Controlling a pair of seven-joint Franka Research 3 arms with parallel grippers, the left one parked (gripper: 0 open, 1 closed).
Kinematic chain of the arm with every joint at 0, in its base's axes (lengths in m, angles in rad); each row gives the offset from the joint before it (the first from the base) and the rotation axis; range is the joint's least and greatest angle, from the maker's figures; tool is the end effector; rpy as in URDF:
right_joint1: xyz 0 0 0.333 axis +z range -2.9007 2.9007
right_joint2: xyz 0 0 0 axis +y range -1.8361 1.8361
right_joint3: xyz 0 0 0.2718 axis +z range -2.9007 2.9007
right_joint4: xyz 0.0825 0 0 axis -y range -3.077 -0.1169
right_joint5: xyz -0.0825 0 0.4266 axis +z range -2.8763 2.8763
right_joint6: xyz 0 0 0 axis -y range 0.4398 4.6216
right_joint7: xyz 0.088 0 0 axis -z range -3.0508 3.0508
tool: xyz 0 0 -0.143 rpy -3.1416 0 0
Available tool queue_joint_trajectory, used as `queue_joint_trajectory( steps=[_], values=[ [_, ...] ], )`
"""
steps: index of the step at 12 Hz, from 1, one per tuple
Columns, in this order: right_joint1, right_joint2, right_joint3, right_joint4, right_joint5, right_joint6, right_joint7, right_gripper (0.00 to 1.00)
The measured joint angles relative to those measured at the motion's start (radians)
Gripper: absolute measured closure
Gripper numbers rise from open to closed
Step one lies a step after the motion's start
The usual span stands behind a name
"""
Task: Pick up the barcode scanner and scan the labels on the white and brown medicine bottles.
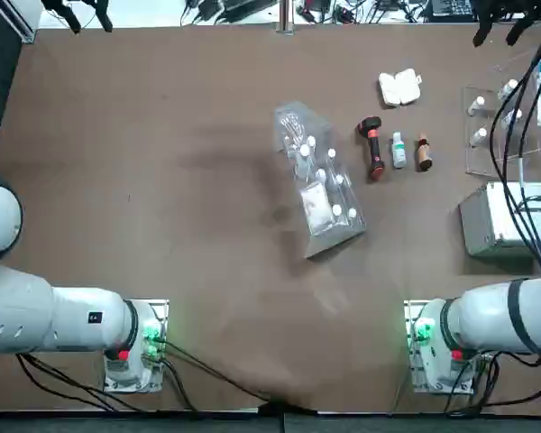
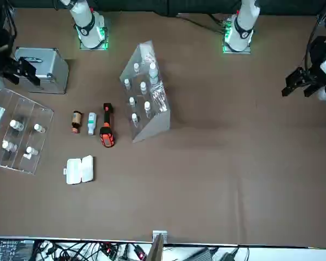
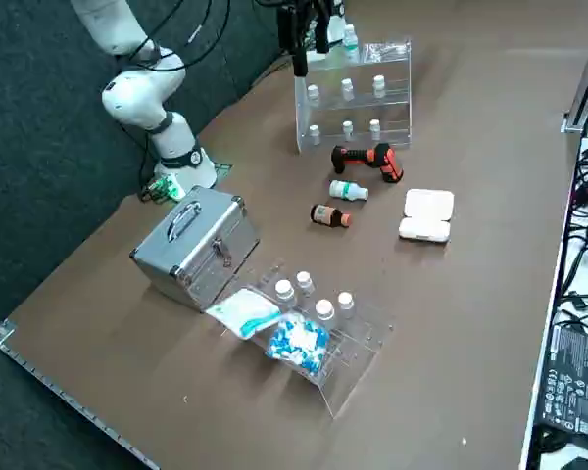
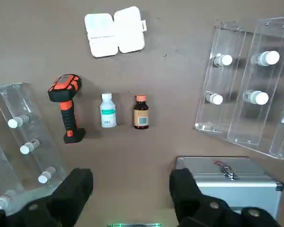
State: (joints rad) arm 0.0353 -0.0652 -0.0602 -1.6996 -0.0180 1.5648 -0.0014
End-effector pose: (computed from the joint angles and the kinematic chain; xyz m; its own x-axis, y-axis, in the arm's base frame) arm 0.5732 -0.0175 0.5160 0.9973 -0.0231 -0.0697 -0.0222 -0.9997 0.0140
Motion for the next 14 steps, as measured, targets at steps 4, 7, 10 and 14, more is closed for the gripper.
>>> queue_joint_trajectory(
  steps=[4, 7, 10, 14],
  values=[
    [0.010, 0.017, 0.016, 0.002, 0.000, 0.015, 0.000, 0.00],
    [0.037, 0.045, 0.026, 0.009, 0.007, 0.019, 0.005, 0.00],
    [0.061, 0.142, 0.029, 0.008, 0.077, 0.035, 0.068, 0.00],
    [0.139, 0.235, 0.033, -0.120, 0.101, 0.255, 0.089, 0.00]
  ],
)
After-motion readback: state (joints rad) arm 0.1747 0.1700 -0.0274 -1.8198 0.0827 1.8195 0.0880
